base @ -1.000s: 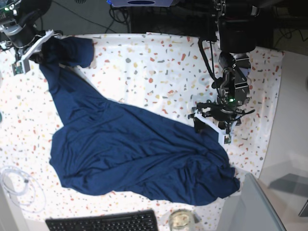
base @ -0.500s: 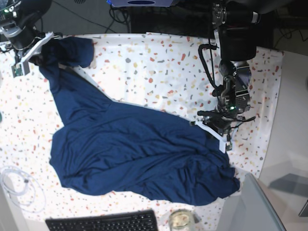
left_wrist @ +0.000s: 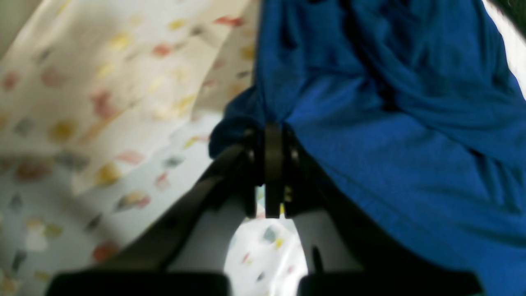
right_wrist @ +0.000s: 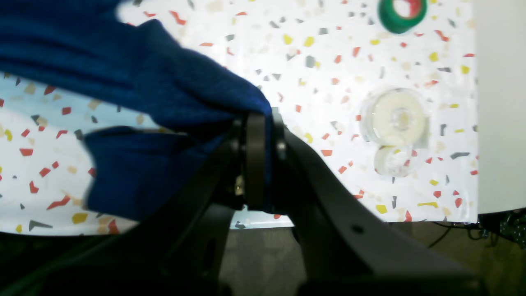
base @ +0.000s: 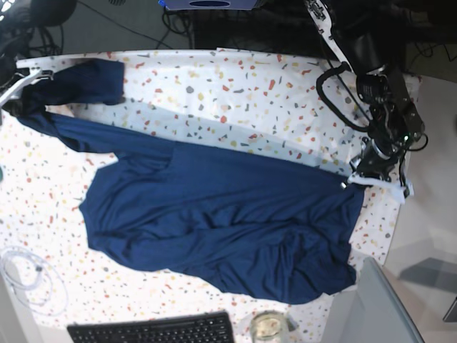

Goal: Layout the t-shirt on the table in an organized manner, then fold the t-shirt properly
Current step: 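Grasp the shirt edge with the left gripper and pull it outward, then regrasp the shirt corners with both grippers and stretch them apart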

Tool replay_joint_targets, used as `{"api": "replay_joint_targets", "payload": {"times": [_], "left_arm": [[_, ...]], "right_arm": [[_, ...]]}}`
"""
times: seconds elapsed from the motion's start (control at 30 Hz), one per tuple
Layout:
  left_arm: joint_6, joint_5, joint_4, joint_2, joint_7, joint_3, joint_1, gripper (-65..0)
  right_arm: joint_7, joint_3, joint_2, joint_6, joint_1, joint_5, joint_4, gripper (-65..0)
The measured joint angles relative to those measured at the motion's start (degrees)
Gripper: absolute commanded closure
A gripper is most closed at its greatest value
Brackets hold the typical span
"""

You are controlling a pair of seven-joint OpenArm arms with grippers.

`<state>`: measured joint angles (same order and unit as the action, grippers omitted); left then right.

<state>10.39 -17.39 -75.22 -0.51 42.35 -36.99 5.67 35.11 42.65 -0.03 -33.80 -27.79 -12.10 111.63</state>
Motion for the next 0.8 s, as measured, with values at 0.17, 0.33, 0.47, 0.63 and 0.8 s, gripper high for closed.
{"api": "replay_joint_targets", "payload": {"times": [0.17,0.33,0.47,0.63,0.8], "left_arm": [[-0.1,-5.5,0.4,0.7,1.0,-1.0,-6.6,0.0],[-0.1,-10.1,0.0,0.6,0.1,-0.6,-12.5,0.0],[0.1,-10.8,-0.7,0.6,-0.3,-0.4,-14.6,0.0],[0.7,-11.8,-1.1,0.2,-1.5,-0.4,-16.8,0.0],[0.5,-11.6,-1.5,-0.3,-4.8,2.8,-18.6,0.0]], "right_arm": [[0.1,0.5,-0.3,-0.2,-0.7,0.1,0.0,0.0],[0.5,1.2,-0.5,-0.1,-1.7,0.4,-2.4,0.0],[0.0,0.9,-0.4,-0.1,-2.7,0.3,-2.9,0.0],[0.2,-4.1,-0.1,-0.1,-5.1,0.7,-3.2,0.0],[0.5,-9.7,-0.3,-0.1,-2.6,0.5,-9.0,0.0]]}}
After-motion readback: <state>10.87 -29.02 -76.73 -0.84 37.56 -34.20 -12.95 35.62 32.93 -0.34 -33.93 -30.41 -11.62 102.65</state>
